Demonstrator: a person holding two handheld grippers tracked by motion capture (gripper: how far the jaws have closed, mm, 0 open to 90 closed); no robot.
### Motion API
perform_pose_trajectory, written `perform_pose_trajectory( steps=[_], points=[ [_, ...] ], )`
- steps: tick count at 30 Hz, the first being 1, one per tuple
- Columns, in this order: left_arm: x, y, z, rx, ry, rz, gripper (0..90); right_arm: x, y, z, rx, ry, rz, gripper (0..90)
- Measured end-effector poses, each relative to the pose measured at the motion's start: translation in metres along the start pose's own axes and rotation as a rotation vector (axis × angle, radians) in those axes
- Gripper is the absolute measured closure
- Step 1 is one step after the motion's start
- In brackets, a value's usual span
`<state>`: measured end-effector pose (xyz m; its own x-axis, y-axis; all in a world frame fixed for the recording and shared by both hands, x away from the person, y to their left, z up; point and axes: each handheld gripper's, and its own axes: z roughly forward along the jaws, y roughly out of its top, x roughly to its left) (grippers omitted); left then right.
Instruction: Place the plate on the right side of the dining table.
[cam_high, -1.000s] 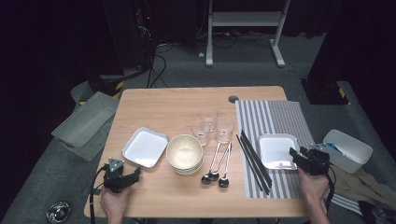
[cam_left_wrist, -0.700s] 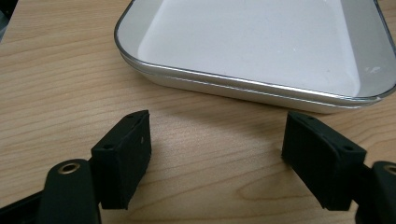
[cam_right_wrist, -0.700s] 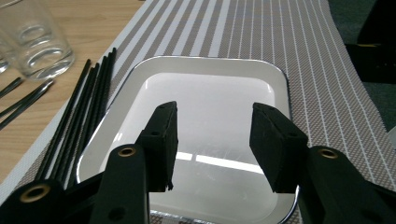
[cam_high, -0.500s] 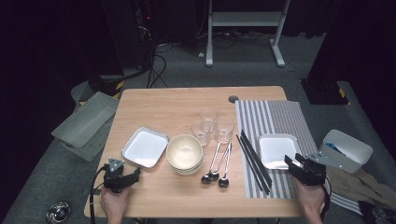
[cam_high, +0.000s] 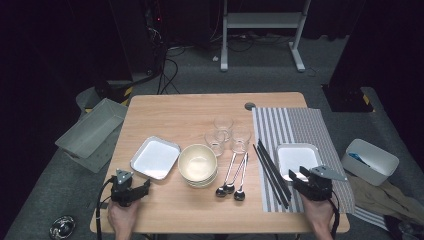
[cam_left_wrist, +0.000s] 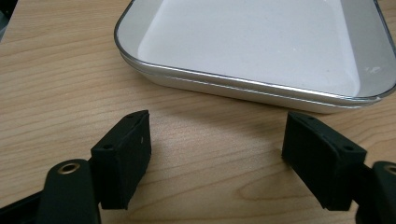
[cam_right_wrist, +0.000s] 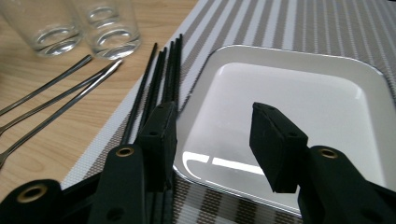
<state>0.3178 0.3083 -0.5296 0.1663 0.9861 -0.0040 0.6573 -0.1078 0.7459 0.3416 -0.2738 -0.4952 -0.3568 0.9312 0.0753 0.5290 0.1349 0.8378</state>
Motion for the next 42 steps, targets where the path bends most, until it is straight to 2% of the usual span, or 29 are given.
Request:
perform_pose_trajectory(
  steps=[10,15,23,32,34,37,38,42],
  points=[
    [0.0,0.0,0.0,0.0,0.0,0.0,24.0,0.018,0.0,0.014,0.007,0.066,-0.049,51.3],
    [0.001,0.0,0.0,-0.001,-0.004,0.003,23.7,0.031,-0.001,0.023,0.012,0.099,-0.093,51.3],
    [0.003,0.0,0.0,-0.002,-0.027,-0.014,22.5,0.039,-0.003,0.031,0.028,0.13,-0.136,51.2],
    [0.004,0.0,-0.001,-0.003,-0.027,-0.012,22.6,0.042,-0.006,0.037,0.056,0.146,-0.165,51.0],
    [0.005,0.001,-0.002,0.009,-0.019,-0.024,24.5,0.043,-0.008,0.04,0.074,0.15,-0.169,50.9],
    [0.006,0.001,-0.005,0.001,-0.02,-0.029,24.5,0.043,-0.008,0.041,0.083,0.153,-0.176,50.5],
    [0.007,0.003,-0.011,-0.014,-0.032,-0.036,24.4,0.043,-0.007,0.042,0.094,0.154,-0.176,50.0],
    [0.006,0.011,-0.025,-0.039,-0.051,-0.016,24.0,0.046,-0.007,0.045,0.13,0.149,-0.194,48.7]
  ],
)
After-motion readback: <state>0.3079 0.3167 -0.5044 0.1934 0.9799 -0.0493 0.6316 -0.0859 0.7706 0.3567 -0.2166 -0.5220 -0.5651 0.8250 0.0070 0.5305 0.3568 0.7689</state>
